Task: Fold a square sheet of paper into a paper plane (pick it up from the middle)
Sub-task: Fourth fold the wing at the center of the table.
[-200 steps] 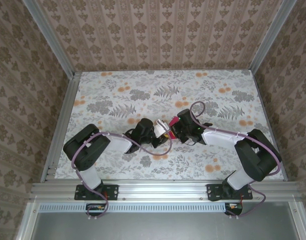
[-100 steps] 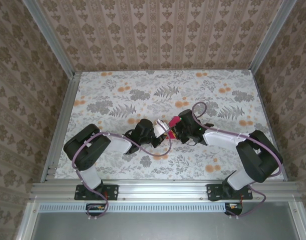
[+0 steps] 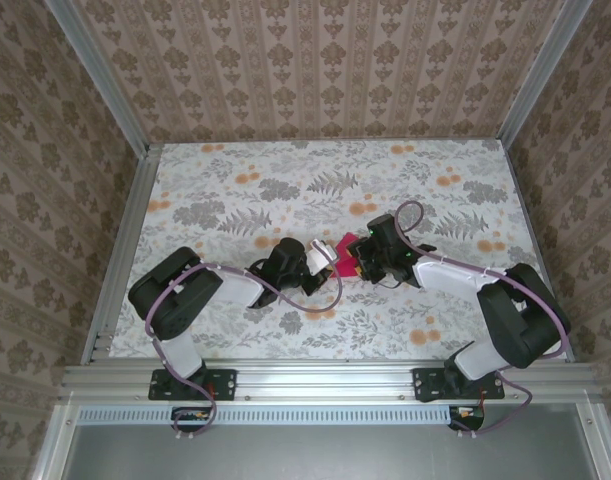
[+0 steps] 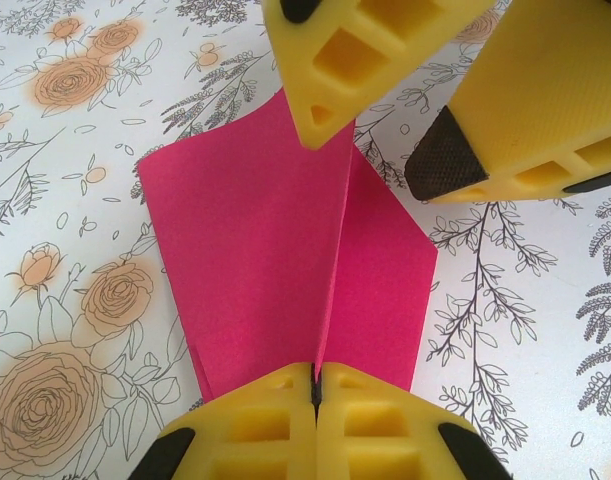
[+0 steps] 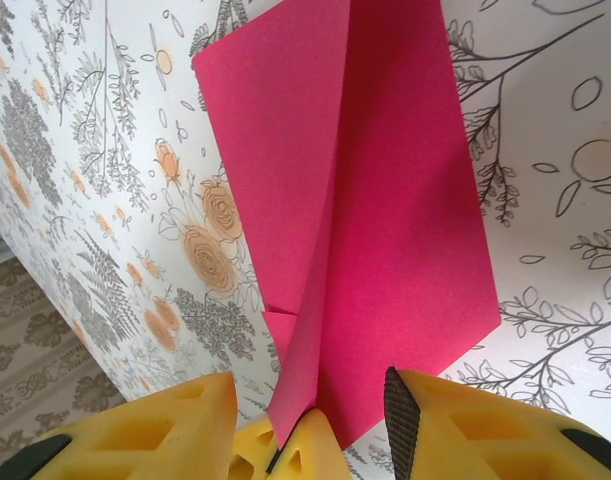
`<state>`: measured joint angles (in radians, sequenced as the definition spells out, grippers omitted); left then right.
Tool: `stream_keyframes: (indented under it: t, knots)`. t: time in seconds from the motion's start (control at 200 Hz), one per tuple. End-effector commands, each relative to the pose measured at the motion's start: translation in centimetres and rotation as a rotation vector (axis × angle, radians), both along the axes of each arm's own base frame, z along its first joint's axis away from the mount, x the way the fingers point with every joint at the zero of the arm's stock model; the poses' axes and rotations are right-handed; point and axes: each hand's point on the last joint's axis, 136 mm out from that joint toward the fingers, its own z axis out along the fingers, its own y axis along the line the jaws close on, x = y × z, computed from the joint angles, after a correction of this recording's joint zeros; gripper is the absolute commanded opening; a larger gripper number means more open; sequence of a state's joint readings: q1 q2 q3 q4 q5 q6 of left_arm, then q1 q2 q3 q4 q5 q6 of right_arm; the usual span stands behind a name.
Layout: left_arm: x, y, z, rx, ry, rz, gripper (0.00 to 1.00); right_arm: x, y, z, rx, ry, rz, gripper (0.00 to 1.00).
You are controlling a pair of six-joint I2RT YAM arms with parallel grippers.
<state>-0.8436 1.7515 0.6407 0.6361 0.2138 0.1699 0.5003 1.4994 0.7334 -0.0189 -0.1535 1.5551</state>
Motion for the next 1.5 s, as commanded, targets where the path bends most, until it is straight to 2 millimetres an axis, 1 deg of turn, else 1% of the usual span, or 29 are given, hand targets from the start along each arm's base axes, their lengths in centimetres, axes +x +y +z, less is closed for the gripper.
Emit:
stream_keyframes:
  t: [0.0,0.085,0.19,0.25,0.33,0.385,0.48,0.545,0.815,0.955,0.995,1.075,1.17,1.26,1.355,1.42,1.445,1.46,1.495]
  knots:
    - [-0.4,0.2,-0.5,0.004,0.015,-0.019,0.04,-0.2,0.3,-0.6,0.006,0.048,0.032,0.45]
    - [-0.5,0.2,-0.6,0.003,0.019,-0.028,0.05,-0.1,0.4,-0.7,0.005,0.055,0.036,0.41]
    - [-0.6,0.2,-0.6,0.005,0.023,-0.034,0.06,0.1,0.5,-0.6,0.006,0.052,0.038,0.29]
    - [-0.8,0.1,-0.7,0.008,0.027,-0.045,0.07,0.2,0.5,-0.5,0.007,0.048,0.04,0.19]
    - [-0.9,0.1,-0.6,0.011,0.035,-0.047,0.1,0.2,0.5,-0.3,0.004,0.045,0.043,0.1]
    - [-0.9,0.0,-0.6,0.012,0.044,-0.053,0.14,0.1,0.5,-0.3,0.003,0.046,0.043,0.07]
    - [-1.0,-0.4,-0.1,0.005,0.056,-0.066,0.21,0.0,0.7,-0.2,-0.003,0.043,0.047,0.06]
    - [-0.8,-0.8,0.2,0.004,0.055,-0.069,0.23,-0.2,0.8,-0.2,-0.01,0.044,0.049,0.06]
    - [-0.2,-1.2,0.1,0.009,0.06,-0.058,0.24,-0.5,1.4,0.0,-0.006,0.042,0.06,0.08]
    - [-0.2,-1.5,0.1,0.003,0.07,-0.057,0.23,-0.5,1.7,0.0,-0.001,0.044,0.068,0.09]
    - [-0.2,-1.6,0.0,0.002,0.076,-0.055,0.21,-0.6,1.7,-0.1,-0.003,0.044,0.068,0.1]
    - [-0.2,-1.5,-0.1,0.0,0.086,-0.045,0.14,-0.6,1.7,0.0,-0.006,0.039,0.072,0.13]
    - [-0.2,-1.3,-0.6,-0.002,0.111,-0.021,0.07,-0.5,1.1,0.3,-0.038,0.019,0.079,0.25]
    - [-0.3,-0.9,-1.1,-0.011,0.141,0.006,0.05,-0.5,0.1,0.9,-0.095,-0.018,0.095,0.39]
    - [-0.5,-0.8,-1.3,-0.034,0.173,0.029,0.05,-0.4,-1.3,1.7,-0.162,-0.081,0.125,0.52]
    - [-0.4,-0.5,-1.4,-0.049,0.193,0.048,0.05,0.1,-1.6,2.7,-0.183,-0.164,0.168,0.56]
    - [-0.4,-0.4,-1.5,-0.051,0.202,0.057,0.04,0.1,-1.7,2.6,-0.196,-0.18,0.185,0.57]
    - [-0.3,-0.4,-1.5,-0.054,0.208,0.061,0.05,0.1,-1.9,3.5,-0.195,-0.218,0.19,0.58]
    - [-0.3,-0.3,-1.5,-0.065,0.219,0.067,0.04,0.3,-1.9,4.0,-0.198,-0.262,0.211,0.59]
